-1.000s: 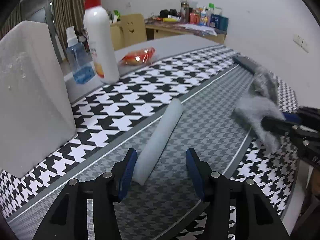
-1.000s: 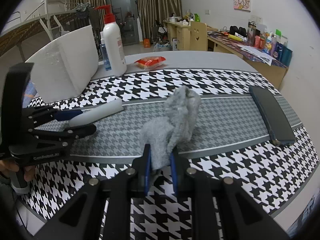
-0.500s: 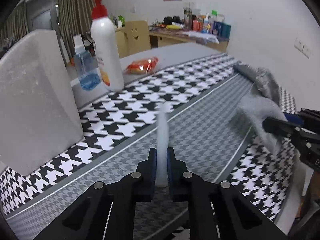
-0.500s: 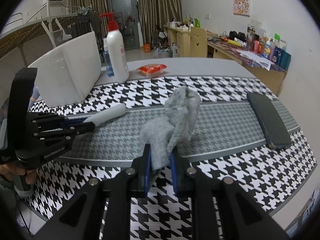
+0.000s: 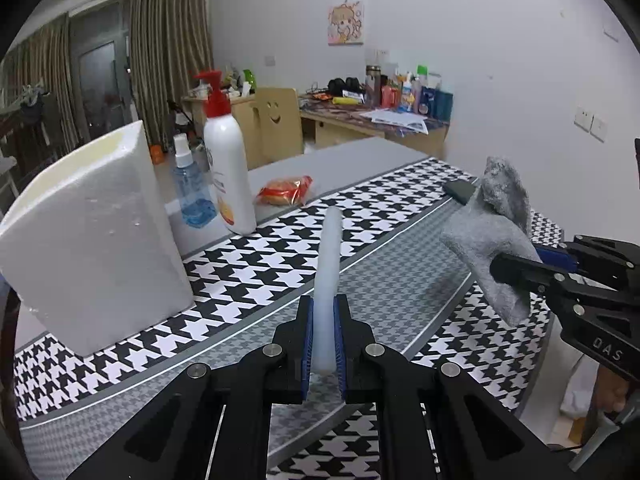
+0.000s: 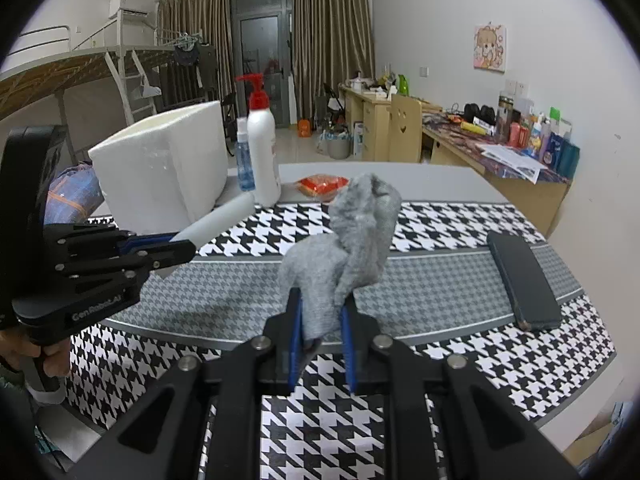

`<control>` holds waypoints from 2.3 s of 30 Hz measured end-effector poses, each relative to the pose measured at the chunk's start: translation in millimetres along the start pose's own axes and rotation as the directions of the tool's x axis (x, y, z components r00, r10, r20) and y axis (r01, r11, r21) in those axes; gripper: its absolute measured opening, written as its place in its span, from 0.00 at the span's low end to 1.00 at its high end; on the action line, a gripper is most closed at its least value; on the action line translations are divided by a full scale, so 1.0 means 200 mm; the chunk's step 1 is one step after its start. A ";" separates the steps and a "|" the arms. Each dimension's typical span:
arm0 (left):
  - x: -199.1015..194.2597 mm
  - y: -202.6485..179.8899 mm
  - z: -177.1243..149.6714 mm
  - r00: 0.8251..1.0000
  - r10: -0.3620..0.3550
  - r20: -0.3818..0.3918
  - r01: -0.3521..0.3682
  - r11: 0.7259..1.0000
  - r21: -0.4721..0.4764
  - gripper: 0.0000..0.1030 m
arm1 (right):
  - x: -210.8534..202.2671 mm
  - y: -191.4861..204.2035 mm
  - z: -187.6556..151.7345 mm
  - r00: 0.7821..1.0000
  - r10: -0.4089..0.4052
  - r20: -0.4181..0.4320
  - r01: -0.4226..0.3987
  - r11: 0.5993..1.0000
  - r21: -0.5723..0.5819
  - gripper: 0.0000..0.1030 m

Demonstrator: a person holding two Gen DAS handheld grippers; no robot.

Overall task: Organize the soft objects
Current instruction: 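Lift and carry the sponge stick and sock with both tools over the foam box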

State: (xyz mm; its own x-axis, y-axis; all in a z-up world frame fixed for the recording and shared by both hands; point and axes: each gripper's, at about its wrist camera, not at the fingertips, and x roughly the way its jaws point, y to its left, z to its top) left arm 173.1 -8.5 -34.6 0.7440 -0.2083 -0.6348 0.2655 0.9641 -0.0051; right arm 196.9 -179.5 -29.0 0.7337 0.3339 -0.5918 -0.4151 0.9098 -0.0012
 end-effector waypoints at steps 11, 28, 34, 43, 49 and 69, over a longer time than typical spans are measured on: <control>-0.15 0.02 0.00 0.996 0.060 0.065 -0.059 0.998 -0.013 0.10 | -0.06 0.04 0.06 0.998 0.022 0.060 -0.021 1.000 -0.019 0.21; -0.28 0.08 0.07 0.980 0.140 0.139 -0.131 0.989 -0.073 0.10 | -0.08 0.09 0.16 0.986 0.090 0.139 -0.082 0.995 -0.062 0.21; -0.34 0.11 0.11 0.969 0.171 0.178 -0.158 0.984 -0.085 0.11 | -0.09 0.10 0.22 0.979 0.107 0.175 -0.094 0.992 -0.079 0.21; -0.40 0.15 0.17 0.951 0.215 0.223 -0.197 0.975 -0.100 0.11 | -0.11 0.13 0.30 0.965 0.116 0.235 -0.092 0.990 -0.111 0.21; -0.42 0.17 0.20 0.942 0.234 0.242 -0.216 0.971 -0.100 0.11 | -0.11 0.16 0.35 0.960 0.130 0.248 -0.102 0.987 -0.121 0.21; -0.48 0.32 0.25 0.904 0.325 0.278 -0.287 0.943 -0.170 0.11 | -0.03 0.29 0.53 0.947 0.165 0.277 -0.123 0.979 -0.163 0.21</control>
State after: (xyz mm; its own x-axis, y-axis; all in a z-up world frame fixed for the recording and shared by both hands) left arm 148.2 65.4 64.7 0.9293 0.0794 -0.3607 -0.0673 0.9967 0.0461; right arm 225.4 -101.8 60.5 0.7752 0.5345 -0.3368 -0.5840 0.8096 -0.0594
